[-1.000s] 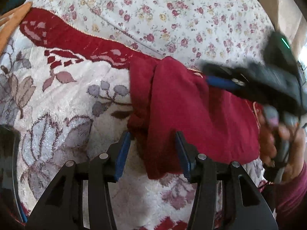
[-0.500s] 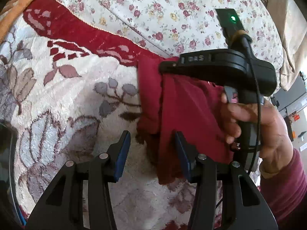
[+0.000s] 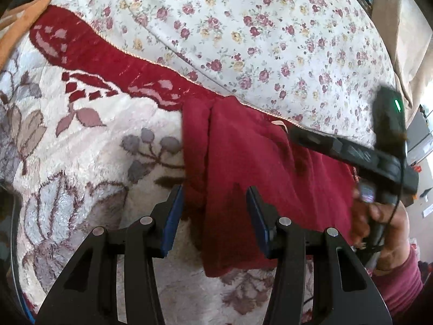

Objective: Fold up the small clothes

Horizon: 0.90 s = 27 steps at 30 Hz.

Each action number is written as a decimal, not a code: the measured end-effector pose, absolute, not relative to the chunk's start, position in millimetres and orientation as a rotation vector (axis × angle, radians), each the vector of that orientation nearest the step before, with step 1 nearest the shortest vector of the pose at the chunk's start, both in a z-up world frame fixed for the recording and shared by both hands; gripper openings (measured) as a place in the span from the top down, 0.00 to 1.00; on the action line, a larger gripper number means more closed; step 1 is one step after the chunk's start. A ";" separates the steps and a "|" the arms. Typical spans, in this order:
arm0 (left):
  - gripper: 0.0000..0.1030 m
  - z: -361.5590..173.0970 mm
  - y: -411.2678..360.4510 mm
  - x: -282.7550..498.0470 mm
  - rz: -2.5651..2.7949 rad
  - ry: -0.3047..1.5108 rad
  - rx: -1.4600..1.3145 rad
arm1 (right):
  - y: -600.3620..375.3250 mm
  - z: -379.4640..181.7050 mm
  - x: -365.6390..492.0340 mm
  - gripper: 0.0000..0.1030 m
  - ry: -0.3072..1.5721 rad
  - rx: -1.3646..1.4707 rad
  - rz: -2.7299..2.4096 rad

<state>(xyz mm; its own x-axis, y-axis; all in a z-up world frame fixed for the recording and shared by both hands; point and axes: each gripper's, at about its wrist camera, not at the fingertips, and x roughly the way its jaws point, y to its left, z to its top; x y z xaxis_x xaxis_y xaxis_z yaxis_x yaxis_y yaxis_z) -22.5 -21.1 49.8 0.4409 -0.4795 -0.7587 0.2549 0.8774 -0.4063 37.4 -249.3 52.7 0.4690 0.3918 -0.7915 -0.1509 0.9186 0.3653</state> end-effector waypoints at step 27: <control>0.54 48.3 -41.2 -24.8 -0.383 0.987 -0.147 | -396.6 59.9 -31.0 0.50 0.932 0.290 -0.100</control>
